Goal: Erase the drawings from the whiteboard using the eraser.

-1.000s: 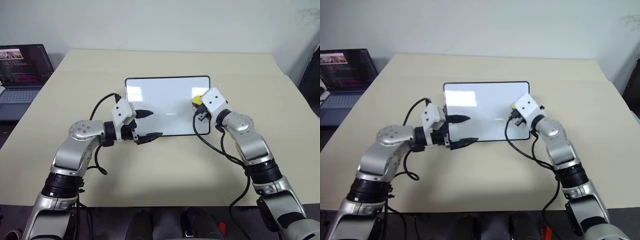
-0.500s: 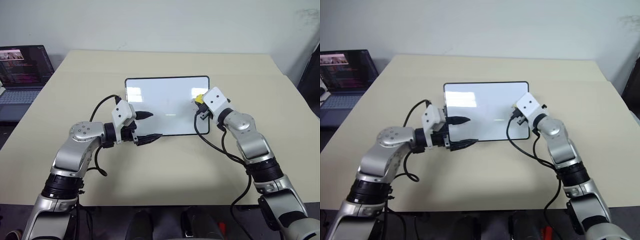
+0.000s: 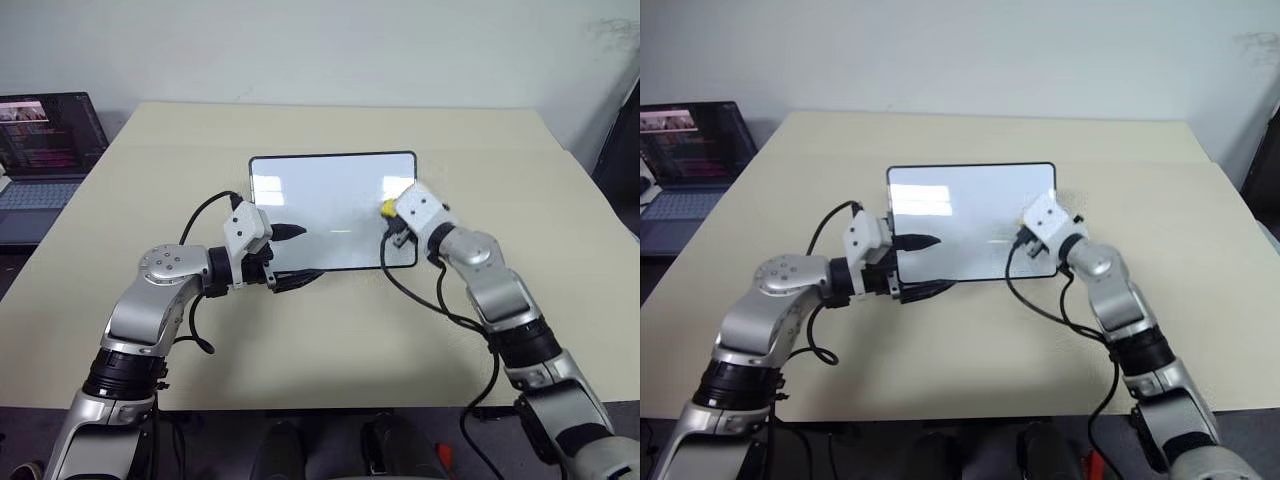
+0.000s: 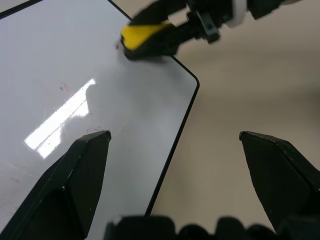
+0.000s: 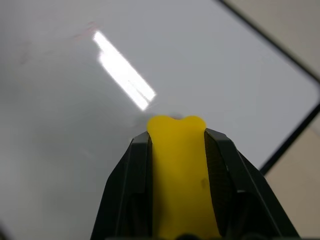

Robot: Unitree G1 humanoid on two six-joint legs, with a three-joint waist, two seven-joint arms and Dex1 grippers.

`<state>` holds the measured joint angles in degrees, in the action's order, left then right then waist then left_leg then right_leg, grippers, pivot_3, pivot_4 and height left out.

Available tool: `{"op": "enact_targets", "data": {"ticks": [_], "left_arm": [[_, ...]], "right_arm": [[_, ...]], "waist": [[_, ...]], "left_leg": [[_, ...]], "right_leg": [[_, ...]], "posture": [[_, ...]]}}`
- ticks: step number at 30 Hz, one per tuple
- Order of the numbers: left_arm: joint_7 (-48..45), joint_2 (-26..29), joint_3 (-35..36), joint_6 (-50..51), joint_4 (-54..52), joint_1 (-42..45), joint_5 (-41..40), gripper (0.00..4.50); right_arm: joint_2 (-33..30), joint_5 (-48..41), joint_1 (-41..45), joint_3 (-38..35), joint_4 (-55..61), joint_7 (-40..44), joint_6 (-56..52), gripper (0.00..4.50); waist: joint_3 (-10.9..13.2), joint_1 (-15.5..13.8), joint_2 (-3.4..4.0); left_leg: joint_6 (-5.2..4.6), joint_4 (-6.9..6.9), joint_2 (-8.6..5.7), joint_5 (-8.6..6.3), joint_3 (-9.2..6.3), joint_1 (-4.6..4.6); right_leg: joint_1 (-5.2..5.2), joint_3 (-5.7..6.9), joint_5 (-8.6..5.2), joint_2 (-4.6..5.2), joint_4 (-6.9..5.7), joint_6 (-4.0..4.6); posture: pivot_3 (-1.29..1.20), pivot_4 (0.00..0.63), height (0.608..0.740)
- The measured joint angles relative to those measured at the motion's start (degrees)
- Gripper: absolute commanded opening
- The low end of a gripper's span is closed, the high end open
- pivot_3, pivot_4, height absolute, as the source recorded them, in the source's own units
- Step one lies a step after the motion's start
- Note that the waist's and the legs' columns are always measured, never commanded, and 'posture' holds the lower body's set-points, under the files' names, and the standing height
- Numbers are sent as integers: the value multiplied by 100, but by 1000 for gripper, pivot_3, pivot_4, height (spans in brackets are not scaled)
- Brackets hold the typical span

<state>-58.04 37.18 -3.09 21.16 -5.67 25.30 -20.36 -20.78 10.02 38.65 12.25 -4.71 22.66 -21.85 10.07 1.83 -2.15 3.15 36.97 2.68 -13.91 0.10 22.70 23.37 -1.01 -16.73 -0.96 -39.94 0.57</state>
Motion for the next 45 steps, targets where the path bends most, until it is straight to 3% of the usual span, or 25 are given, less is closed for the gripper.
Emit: {"op": "enact_targets", "data": {"ticks": [5, 12, 19, 29, 42, 45], "left_arm": [[1, 0, 0, 6, -46, -14, 0, 4500], [4, 0, 0, 5, -47, -14, 0, 4500], [-10, 17, 0, 18, -53, -55, 0, 4500], [-25, 19, 1, 99, -92, -65, -6, 4500], [-40, -130, -113, -10, -62, -60, 4, 4500], [-122, -140, -128, -60, -24, -42, 9, 4500]], "right_arm": [[124, -26, 110, 11, -136, 24, 144, 1102], [-4, -160, 2, 288, 59, 864, -185, 1102], [-70, -16, 14, -32, -76, 214, 48, 1102], [-187, -283, -615, -81, 617, 764, -443, 1102], [-14, -344, -776, -208, 780, 441, -459, 1102], [277, -490, -821, -387, 930, 248, -457, 1102]], "waist": [[0, 1, 0], [0, 2, 0], [0, -2, 0], [0, 7, 0], [0, -2, 0], [0, 5, 1]], "left_leg": [[0, -3, 2, -2, -1, 13], [-1, 0, 1, -2, -1, 4], [-1, 1, 0, -1, -1, 5], [-1, -1, 1, -1, -2, 2], [-1, -1, 0, -1, -2, 7], [-1, -4, 1, -2, -2, 9]], "right_leg": [[7, 0, 8, 0, 8, 18], [4, 1, 8, 1, 1, 16], [3, 0, 2, 2, 0, 4], [3, 1, 1, 0, -1, 3], [3, 2, -1, 1, 3, 1], [7, 1, 0, 0, 3, 3]], "posture": [[0, 150, 740], [0, 150, 740], [0, 150, 740], [0, 150, 740], [0, 150, 740], [0, 150, 740]]}}
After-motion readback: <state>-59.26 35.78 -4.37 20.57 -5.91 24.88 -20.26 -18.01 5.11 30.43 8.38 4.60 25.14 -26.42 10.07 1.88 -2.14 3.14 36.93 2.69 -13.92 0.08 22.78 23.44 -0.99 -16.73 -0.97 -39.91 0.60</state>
